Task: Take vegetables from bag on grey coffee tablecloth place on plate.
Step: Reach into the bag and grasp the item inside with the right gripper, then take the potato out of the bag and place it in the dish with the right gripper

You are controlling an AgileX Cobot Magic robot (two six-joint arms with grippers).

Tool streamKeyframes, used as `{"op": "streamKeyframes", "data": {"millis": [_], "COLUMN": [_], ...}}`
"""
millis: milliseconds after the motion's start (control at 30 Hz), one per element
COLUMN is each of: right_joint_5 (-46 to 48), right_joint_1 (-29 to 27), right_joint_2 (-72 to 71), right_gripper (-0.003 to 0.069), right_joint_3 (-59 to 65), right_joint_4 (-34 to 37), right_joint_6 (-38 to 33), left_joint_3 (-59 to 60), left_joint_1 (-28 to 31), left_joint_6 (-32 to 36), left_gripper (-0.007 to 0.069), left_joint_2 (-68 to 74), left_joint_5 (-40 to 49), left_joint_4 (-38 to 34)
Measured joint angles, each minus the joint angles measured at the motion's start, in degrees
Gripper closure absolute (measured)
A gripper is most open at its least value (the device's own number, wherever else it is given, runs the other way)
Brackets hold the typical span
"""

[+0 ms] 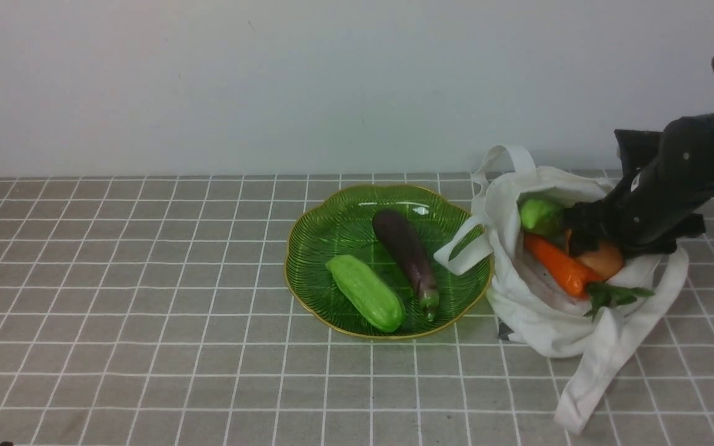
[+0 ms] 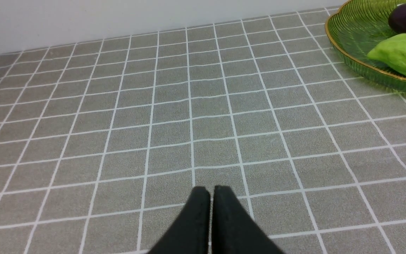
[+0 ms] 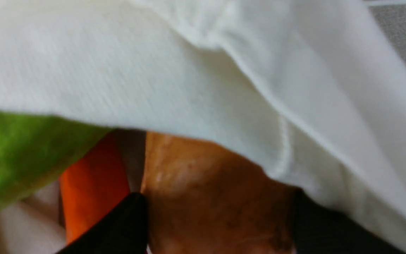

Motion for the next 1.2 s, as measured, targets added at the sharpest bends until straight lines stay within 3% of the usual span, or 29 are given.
{"op": "streamKeyframes", "data": {"millis": [167, 333, 467, 867, 1067, 1200], "right_joint_5": [-0.5, 0.3, 3.5, 27.9, 30.7, 24.9], "right_joint_1": [0.0, 0.0, 0.0, 0.0, 1.0, 6.5], "right_joint_2": [2.5, 2.8, 1.1, -8.9, -14.9, -17.0], "right_gripper": [0.0071, 0.0126, 0.0128, 0.0128, 0.0128, 0.0128], "right_joint_3": [-0.2, -0.2, -0.2, -9.7, -10.1, -10.1], "right_joint_4": [0.7, 0.6, 0.1, 0.6, 8.5, 17.3], "right_joint_6": [0.1, -1.9, -2.6, -4.1, -6.3, -10.9], "left_joint_3": [0.0, 0.0, 0.0, 0.0, 0.0, 0.0], "left_joint_1": [0.0, 0.0, 0.0, 0.0, 0.0, 0.0], "left_joint_6": [0.0, 0.0, 0.0, 0.0, 0.0, 0.0], "left_gripper": [0.0629, 0.0629, 0.0629, 0.0629, 0.0629, 0.0629], "left_joint_2": [0.0, 0.0, 0.0, 0.0, 0.0, 0.0], "left_joint_5": [0.0, 0.0, 0.0, 0.0, 0.0, 0.0], "left_joint_4": [0.0, 0.0, 0.0, 0.0, 0.0, 0.0]}}
